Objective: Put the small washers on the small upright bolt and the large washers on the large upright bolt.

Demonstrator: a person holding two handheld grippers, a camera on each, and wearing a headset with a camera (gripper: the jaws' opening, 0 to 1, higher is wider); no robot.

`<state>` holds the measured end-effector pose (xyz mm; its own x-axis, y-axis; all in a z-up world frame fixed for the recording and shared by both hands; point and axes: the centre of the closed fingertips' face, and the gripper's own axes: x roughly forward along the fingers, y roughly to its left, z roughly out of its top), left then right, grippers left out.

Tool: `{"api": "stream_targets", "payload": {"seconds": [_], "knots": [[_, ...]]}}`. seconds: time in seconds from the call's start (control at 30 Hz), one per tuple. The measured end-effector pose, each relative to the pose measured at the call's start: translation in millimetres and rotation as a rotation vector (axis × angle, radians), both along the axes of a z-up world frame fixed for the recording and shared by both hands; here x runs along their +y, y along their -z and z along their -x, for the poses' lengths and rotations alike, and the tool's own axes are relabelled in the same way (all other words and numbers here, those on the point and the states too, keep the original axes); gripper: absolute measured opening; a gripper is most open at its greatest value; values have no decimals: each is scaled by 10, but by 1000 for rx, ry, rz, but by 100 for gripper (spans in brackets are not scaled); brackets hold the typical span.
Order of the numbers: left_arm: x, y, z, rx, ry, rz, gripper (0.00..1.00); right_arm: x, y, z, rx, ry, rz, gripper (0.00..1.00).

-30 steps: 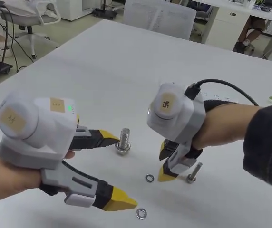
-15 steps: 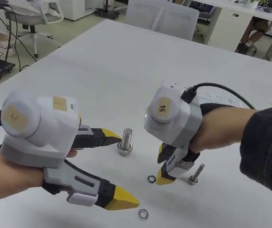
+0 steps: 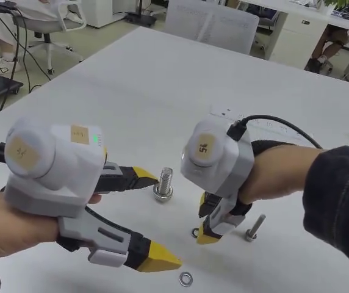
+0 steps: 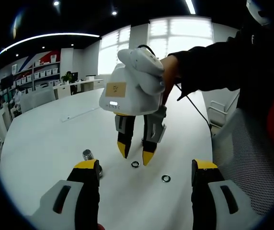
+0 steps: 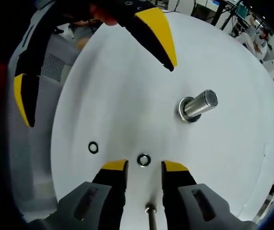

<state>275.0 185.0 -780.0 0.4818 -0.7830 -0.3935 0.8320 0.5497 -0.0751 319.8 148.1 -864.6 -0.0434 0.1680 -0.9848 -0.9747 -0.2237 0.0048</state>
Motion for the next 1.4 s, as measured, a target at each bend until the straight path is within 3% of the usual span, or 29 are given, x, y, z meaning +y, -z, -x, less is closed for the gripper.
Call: {"api": "stream_targets", "payload": {"seconds": [0.6,1.0,1.4], "knots": [[8,-18,-17,-2,-6,5,78,8,107,50,-10,-18,11,25],[-4,-19,-12,-4,-9,7,78,1,101,80,-21,-52,13,22],[-5,-22,-4,-5,-8,9,78,-22,97,42,-26,-25,15,19]]}}
